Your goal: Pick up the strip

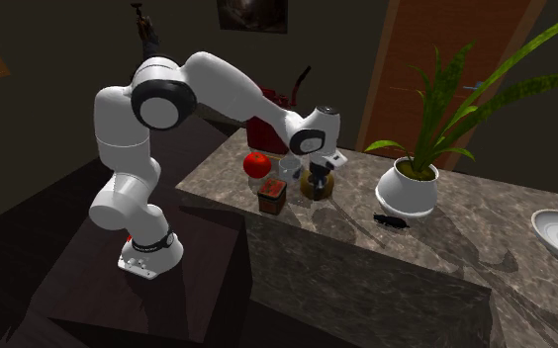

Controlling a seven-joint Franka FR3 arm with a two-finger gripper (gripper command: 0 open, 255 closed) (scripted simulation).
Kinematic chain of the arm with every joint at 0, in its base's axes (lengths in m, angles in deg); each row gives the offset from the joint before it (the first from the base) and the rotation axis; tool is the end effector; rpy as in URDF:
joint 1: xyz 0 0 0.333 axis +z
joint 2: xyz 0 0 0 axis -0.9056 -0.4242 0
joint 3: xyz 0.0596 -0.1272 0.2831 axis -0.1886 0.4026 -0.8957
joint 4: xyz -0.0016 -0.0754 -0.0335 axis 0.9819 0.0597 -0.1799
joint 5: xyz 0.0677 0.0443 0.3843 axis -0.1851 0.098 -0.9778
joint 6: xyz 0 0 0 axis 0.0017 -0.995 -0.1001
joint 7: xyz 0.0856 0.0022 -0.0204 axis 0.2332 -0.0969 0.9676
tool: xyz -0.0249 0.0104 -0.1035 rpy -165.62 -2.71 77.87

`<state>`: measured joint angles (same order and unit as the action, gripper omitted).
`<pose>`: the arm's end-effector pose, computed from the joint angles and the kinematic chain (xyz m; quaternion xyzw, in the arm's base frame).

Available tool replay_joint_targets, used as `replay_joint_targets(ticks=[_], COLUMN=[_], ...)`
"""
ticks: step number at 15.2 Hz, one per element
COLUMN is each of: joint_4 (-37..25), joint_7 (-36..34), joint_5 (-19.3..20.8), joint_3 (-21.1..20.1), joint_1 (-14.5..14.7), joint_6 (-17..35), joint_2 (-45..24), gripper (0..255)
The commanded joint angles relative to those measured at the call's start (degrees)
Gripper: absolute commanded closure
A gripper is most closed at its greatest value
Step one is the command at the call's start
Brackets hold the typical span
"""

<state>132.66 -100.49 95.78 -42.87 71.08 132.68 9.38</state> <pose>0.5463 0.2454 0.3179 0.9983 0.0574 -0.0018 0.0074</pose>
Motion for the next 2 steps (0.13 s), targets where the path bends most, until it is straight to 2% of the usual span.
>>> replay_joint_targets(ticks=[1,2], joint_4=[-0.30,-0.31], joint_7=[0.22,0.22], joint_5=[-0.31,-0.30], joint_3=[-0.12,-0.11], joint_1=[-0.09,-0.09], joint_6=[-0.84,-0.84], joint_2=[0.59,0.59], gripper=[255,255])
